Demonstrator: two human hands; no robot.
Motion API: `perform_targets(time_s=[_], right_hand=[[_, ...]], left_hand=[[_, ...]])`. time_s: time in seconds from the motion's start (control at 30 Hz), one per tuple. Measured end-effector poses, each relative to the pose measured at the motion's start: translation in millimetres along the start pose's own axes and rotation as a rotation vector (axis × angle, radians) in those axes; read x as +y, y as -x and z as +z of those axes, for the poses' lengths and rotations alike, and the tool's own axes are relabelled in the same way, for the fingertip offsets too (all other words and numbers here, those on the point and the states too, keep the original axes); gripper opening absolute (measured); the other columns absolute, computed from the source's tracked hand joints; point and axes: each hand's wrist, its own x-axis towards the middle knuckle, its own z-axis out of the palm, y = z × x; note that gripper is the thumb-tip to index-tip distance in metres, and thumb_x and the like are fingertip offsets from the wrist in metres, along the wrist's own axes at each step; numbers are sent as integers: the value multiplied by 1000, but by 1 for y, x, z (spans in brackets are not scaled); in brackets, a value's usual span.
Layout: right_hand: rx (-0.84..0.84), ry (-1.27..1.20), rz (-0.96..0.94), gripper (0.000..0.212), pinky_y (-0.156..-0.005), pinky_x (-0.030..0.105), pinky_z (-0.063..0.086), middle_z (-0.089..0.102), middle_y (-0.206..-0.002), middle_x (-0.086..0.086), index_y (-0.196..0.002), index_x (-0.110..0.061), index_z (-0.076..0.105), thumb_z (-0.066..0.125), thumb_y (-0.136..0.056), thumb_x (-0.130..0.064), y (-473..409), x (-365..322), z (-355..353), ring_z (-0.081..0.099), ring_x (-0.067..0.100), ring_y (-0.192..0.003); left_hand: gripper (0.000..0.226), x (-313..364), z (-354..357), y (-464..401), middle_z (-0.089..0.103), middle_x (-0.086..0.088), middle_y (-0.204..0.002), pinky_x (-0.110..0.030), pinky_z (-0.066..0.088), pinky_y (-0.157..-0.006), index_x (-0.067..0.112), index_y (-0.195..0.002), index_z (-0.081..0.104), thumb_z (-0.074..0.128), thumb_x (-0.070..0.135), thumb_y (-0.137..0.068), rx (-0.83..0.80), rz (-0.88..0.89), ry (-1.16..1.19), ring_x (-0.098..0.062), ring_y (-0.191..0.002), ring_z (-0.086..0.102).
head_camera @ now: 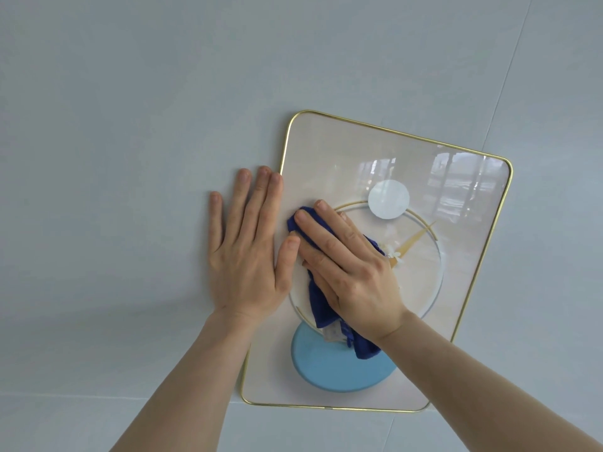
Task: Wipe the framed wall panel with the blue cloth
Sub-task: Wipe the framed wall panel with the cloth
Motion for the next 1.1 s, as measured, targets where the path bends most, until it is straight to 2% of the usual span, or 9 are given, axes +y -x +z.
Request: perform_targets(time_s=[0.37,0.6,0.8,0.87,0.93,1.03,1.1], right_hand=[[-111,32,-97,43,-120,51,46,55,-157,7,-147,-9,60,63,-105,-3,27,9,-14,45,34,-152],[-129,61,-133,38,-116,49,51,59,-153,9,-141,-7,65,65,-104,-3,31,8,-22,50,33,-148],[-245,80,-156,34,-119,49,49,62,-151,7,-137,-7,69,62,-104,-2,63,10,-44,52,34,-147],[-284,108,-160,33,-117,50,50,65,-148,8,-134,-7,71,58,-104,-2,77,10,-52,55,35,-144],[-322,147,-155,35,-115,49,51,67,-145,7,-130,-7,73,46,-109,-5,85,8,-61,58,34,-141],[-391,177,-135,53,-108,43,58,74,-135,5,-121,-8,79,27,-107,-6,87,3,-76,66,31,-133],[-444,207,-70,49,-95,33,64,79,-124,-1,-111,-13,81,36,-93,-4,84,-2,-92,72,25,-124]], left_hand=[[71,1,0,0,24,-1,-172,-51,9,-132,13,-164,23,10,51,-105,21,6,2,-20,-162,16],[71,0,2,1,24,-1,-172,-50,8,-132,14,-164,23,13,51,-104,43,10,16,-20,-162,16],[72,1,1,1,24,-1,-172,-49,5,-133,15,-164,22,12,53,-104,26,-6,33,-19,-162,14],[73,1,-1,0,23,0,-172,-49,4,-133,16,-165,20,12,55,-103,5,-13,35,-19,-162,13],[74,1,-3,0,20,0,-173,-48,1,-133,16,-165,17,12,56,-103,-34,-14,34,-18,-163,9],[74,-1,-9,1,14,0,-175,-47,-4,-132,17,-166,13,13,57,-104,-107,-6,78,-16,-163,1],[73,-3,-17,0,13,0,-175,-45,-8,-132,18,-165,14,17,57,-104,-157,-11,150,-12,-162,-5]])
